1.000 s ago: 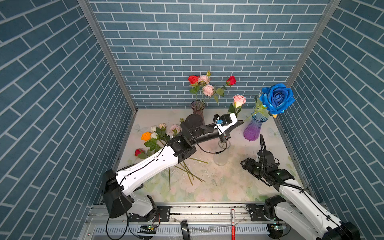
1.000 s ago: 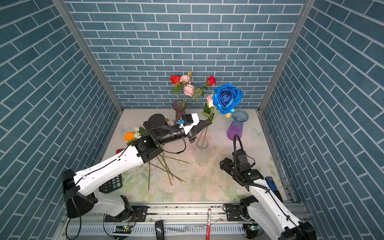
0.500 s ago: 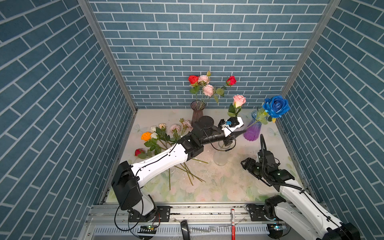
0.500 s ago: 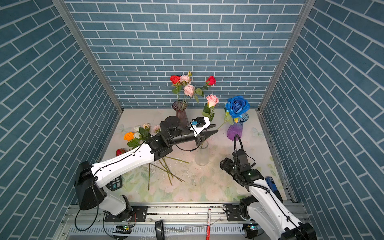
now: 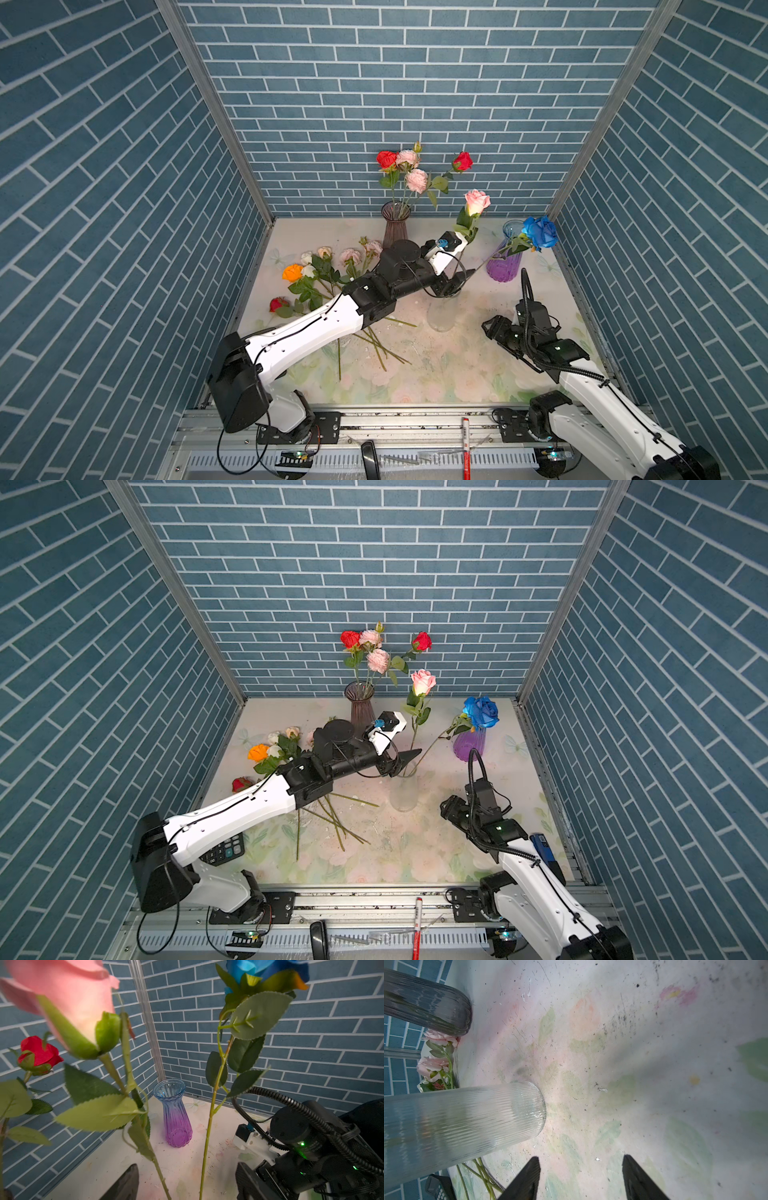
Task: Arrange flowers in a vase
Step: Place the flower in the vase, then pick up the flower from the top-left of the table.
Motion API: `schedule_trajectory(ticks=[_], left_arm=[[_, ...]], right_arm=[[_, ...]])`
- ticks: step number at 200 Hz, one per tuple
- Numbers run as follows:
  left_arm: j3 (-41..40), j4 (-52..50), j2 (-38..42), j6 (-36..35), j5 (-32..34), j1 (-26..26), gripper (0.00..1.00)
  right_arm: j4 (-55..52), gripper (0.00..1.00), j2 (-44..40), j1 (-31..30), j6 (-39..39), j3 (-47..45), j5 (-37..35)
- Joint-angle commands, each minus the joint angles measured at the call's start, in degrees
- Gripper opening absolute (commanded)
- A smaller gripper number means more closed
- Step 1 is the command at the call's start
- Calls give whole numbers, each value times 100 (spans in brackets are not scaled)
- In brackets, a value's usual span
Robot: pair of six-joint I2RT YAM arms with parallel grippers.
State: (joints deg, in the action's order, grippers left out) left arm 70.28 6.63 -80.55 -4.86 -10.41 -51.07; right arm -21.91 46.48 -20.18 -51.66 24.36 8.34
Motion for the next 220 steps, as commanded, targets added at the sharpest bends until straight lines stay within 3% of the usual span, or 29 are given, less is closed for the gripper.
schedule_trajectory(ticks=[1,25,49,82,103,124,151,183,220], left_arm=[[-274,-358,398,814,365,380,77],[-691,-1015,769,2124,330,1230,74],[-1639,-1282,1336,3441,-52,2352,69],[-2902,-1516,2157,4044,-269,3305,69],[-3370,-1598,2270,4002,-164,3523,72],[-3444,-1553,1829,3883,-200,3718,72],[-3061,-1741,955,3911,-207,3804,72],[-2611,-1849,22,3862,-208,3835,63],[-2453,-2160,-388,4007,225,4018,60]], right_arm=[[10,65,64,32,-72,-60,32],[199,65,371,34,-48,26,108],[376,64,854,41,52,151,274],[386,64,969,55,111,179,355],[493,64,938,75,69,127,342],[388,64,1056,87,69,201,305],[388,64,922,93,-24,143,217],[292,64,1053,96,-2,228,196],[210,64,1013,99,-25,236,134]])
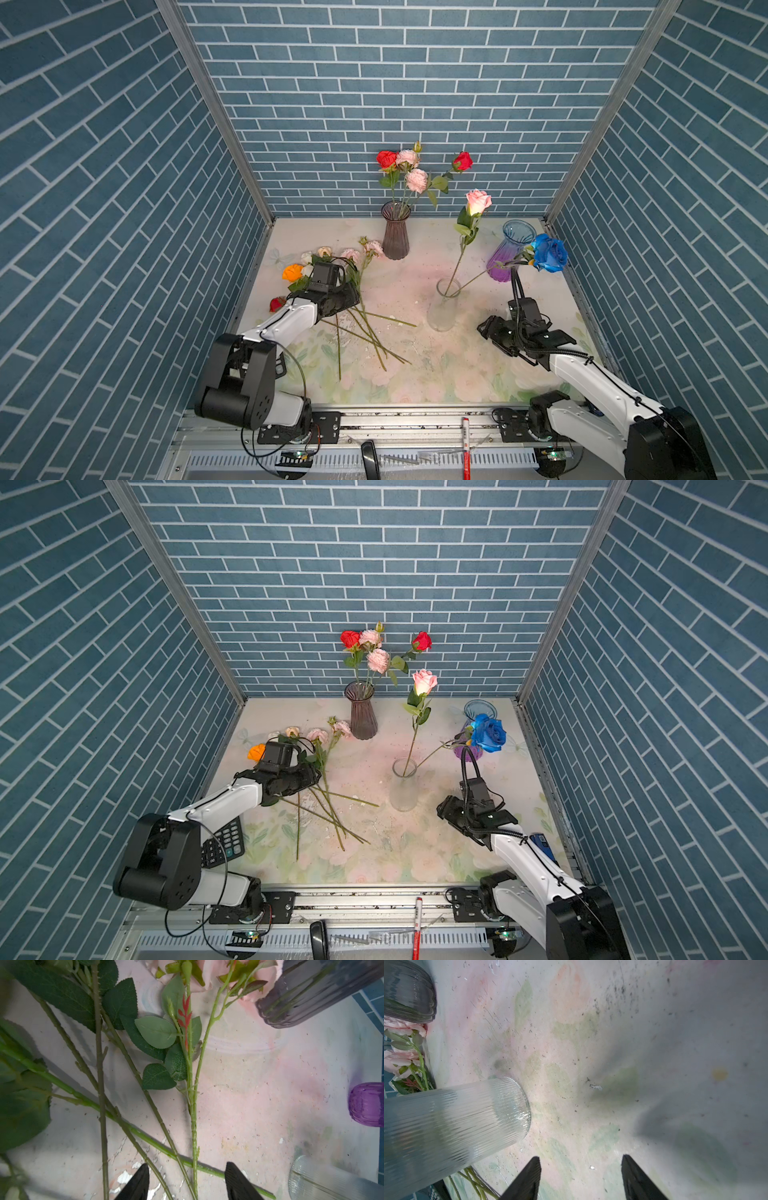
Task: Arrange flowers in a vase
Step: Pick up the flower from the top-left of the table.
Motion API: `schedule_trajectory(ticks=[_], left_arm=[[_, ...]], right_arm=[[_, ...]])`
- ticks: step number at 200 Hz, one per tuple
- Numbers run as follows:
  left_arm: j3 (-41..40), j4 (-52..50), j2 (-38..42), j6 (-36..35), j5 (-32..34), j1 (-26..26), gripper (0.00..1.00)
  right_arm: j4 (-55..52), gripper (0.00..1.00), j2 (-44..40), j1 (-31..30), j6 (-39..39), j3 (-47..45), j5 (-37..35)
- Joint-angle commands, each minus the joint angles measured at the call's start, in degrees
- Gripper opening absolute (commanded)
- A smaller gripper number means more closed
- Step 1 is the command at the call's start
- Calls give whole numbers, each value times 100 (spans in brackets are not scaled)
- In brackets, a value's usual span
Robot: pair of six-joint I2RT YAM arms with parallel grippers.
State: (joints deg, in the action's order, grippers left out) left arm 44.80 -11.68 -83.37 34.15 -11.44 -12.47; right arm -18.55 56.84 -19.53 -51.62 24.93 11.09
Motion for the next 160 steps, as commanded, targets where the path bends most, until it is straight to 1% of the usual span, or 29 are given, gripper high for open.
schedule_trajectory(ticks=[1,36,59,83,107,127,130,136,139,148,160], left_arm=[[98,-336,-107,116,336,162,60],[153,-619,-222,316,756,245,60],[83,-680,-275,513,853,273,61],[-23,-632,-269,609,805,323,59],[-111,-431,-405,629,487,435,42],[-145,-363,-504,671,316,529,40],[-151,-347,-520,678,289,541,38],[-170,-316,-545,687,241,567,36],[-180,-298,-552,696,222,576,33],[-214,-259,-565,707,167,612,31],[-258,-204,-574,739,97,661,24]], right_arm=[[-125,64,-24,31,-31,179,-142],[-156,63,96,33,-24,239,-153],[-140,63,108,28,-33,242,-164],[-142,63,99,28,-33,232,-173],[-142,63,86,31,-33,233,-176],[-141,62,64,32,-33,223,-174],[-141,62,58,31,-33,224,-172],[-141,62,51,32,-39,215,-176],[-147,62,47,35,-41,214,-182],[-138,62,31,29,-41,212,-178],[-143,62,20,31,-37,206,-181]])
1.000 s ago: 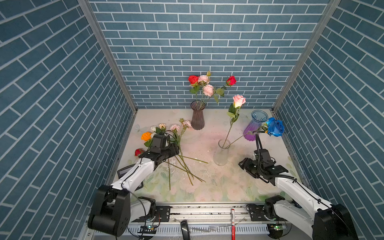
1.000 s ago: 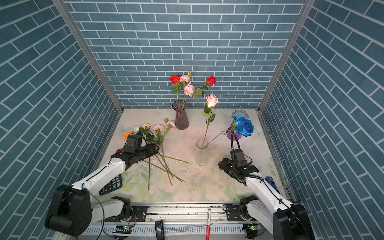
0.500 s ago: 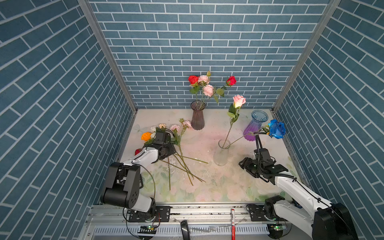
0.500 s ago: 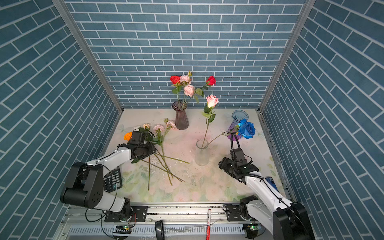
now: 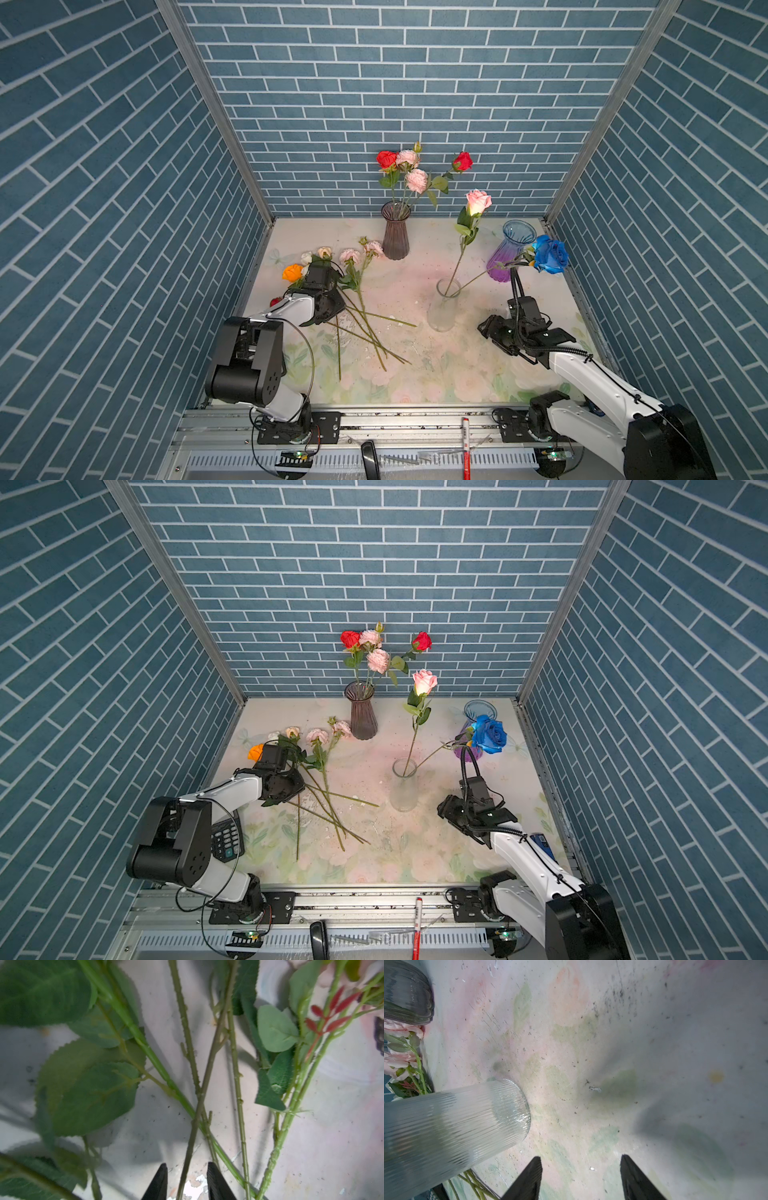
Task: Arrange flowers in a vase
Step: Pick up the flower from the top-left of the table.
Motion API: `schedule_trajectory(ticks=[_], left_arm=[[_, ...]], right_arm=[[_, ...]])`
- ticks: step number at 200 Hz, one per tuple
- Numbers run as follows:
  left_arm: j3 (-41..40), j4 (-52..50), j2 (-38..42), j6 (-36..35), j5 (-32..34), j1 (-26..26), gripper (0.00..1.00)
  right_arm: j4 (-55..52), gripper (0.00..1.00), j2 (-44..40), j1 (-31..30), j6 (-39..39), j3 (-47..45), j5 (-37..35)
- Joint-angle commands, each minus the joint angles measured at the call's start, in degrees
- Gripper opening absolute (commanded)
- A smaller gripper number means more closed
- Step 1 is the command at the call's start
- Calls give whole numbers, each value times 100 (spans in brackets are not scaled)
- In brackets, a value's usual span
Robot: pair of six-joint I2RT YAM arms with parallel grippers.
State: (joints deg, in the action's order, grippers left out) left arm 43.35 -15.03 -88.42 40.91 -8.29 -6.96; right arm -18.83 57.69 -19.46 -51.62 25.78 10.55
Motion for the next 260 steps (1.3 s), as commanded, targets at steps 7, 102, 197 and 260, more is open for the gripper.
schedule_trajectory(ticks=[7,102,197,260], left_arm=[[-140,178,-83,75,-257,140,22],[-1011,1376,902,154,-1007,442,0],[612,1768,3392,-677,-738,-1634,0],[894,4858,2731,-2144,-548,-3450,0]], right_arm=[[-113,62,-73,23,-42,108,-124],[-137,62,-139,27,-50,98,-151],[-143,62,-161,30,-68,94,-181],[-164,62,-250,31,-85,66,-198]])
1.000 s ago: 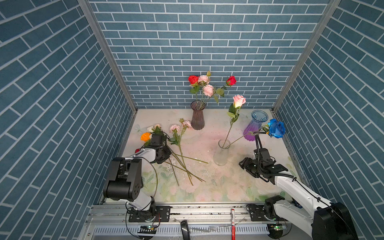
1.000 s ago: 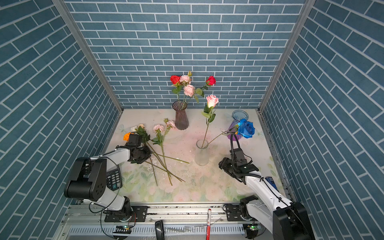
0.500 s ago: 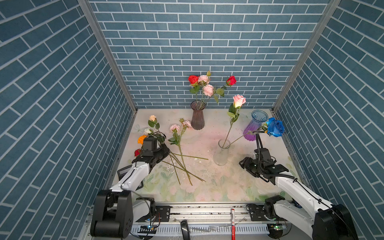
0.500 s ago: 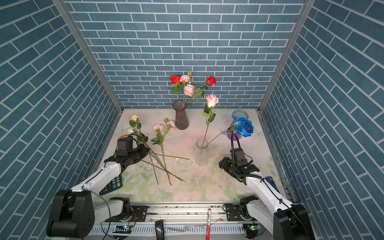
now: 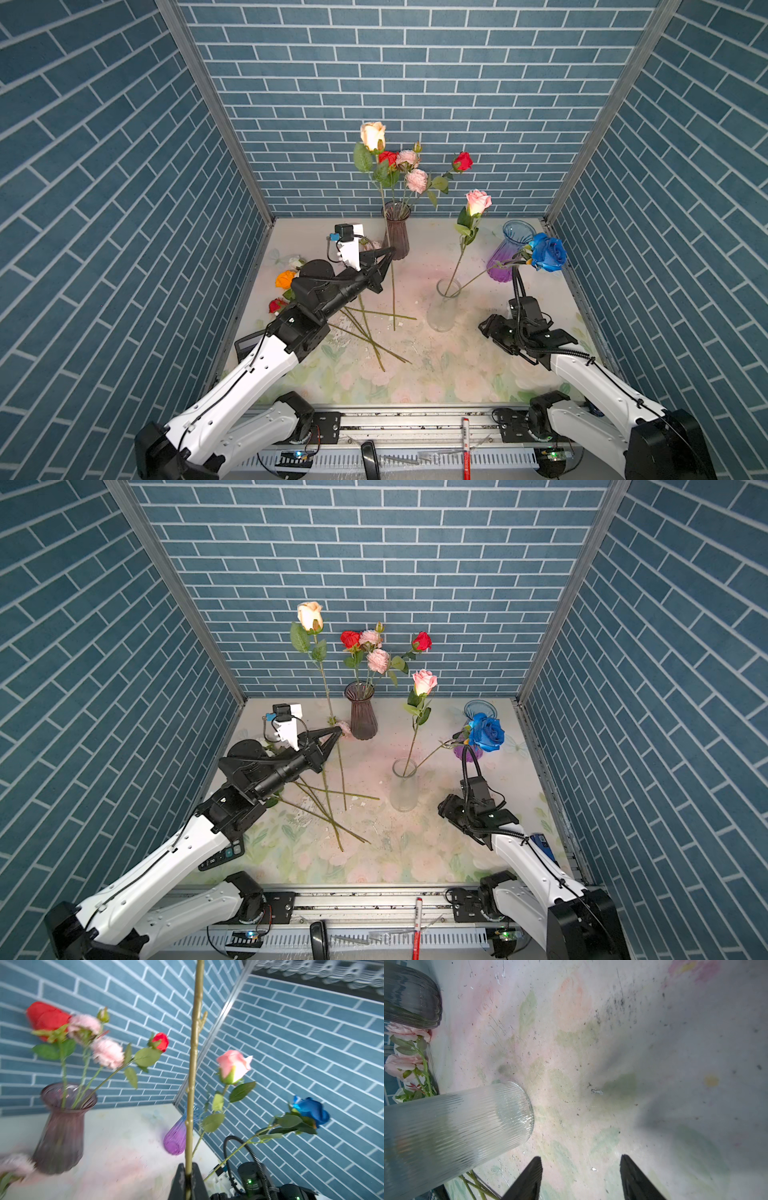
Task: Arrange flowers in a vase
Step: Pick up the flower from the top-left of the table, then place the flower in the vase.
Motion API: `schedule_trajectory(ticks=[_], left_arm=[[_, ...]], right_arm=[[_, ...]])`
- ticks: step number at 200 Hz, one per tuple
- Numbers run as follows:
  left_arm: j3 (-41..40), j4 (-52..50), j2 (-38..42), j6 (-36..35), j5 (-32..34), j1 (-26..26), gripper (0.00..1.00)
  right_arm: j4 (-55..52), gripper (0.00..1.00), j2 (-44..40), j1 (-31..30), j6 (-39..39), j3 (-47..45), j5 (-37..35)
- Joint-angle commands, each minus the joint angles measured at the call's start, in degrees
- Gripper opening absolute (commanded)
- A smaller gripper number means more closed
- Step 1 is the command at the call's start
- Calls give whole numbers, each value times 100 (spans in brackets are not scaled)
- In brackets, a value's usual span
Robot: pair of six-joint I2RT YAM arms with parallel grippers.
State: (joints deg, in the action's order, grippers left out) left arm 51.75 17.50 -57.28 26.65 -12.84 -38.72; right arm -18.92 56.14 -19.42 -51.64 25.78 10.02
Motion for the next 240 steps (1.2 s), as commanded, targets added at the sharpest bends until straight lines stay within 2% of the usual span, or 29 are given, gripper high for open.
schedule_trajectory(ticks=[1,24,57,140,240], left_arm=[[55,1664,-404,-725,-108,-288,0],[232,2442,-884,-750,-246,-431,0],[582,3007,-1473,-790,53,-573,0],[1204,3391,-2516,-789,-50,-864,0],[482,4125,-3042,-417,321,-936,0]], right_arm=[[-156,62,-94,26,-83,67,-148],[-152,62,-103,26,-81,63,-132],[-148,62,-145,26,-70,50,-139],[-124,62,-174,35,-66,27,-112],[-91,62,-139,66,-57,15,-48]])
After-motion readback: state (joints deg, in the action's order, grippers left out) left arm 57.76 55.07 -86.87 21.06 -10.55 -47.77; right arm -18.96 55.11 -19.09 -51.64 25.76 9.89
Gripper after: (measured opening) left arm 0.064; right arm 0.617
